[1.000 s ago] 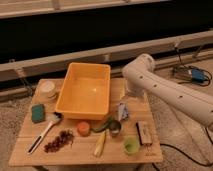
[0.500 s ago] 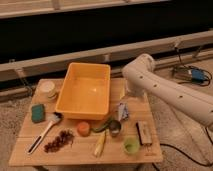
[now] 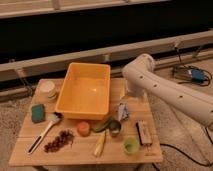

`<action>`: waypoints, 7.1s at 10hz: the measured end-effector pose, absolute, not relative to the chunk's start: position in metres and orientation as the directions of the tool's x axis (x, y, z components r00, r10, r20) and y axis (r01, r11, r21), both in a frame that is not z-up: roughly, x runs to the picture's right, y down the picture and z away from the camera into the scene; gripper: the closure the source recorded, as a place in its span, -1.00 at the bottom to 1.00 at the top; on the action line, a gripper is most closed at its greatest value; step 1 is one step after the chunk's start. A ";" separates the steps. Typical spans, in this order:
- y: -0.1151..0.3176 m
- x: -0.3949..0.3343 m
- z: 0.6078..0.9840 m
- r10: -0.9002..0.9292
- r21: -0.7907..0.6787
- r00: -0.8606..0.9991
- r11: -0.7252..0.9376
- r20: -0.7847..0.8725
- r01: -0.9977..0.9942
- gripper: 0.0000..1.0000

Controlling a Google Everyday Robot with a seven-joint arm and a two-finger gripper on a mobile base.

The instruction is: Place pepper in paper cup

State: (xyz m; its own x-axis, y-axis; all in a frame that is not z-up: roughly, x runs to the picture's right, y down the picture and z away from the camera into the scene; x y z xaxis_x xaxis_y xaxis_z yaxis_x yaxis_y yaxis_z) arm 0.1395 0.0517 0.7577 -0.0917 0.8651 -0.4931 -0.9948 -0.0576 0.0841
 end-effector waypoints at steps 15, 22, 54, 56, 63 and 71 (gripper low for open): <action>0.068 0.115 0.739 0.865 0.037 -0.031 -0.015 -0.501 -0.999 -0.41; 0.141 0.034 0.685 0.802 -0.132 0.182 0.129 -0.569 -0.983 -0.41; 0.170 -0.002 0.803 0.779 -0.189 0.212 0.122 -0.590 -0.974 -0.41; 0.172 0.003 0.808 0.783 -0.166 0.196 0.121 -0.590 -0.979 -0.41; 0.181 -0.002 0.815 0.788 -0.144 0.194 0.134 -0.585 -0.980 -0.41; 0.181 -0.002 0.815 0.788 -0.146 0.194 0.134 -0.584 -0.980 -0.41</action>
State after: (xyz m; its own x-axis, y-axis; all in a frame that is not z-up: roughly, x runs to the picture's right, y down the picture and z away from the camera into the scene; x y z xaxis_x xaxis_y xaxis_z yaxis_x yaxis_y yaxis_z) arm -0.0020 0.1807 0.8146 0.1943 0.7880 -0.5843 -0.9803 0.1338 -0.1456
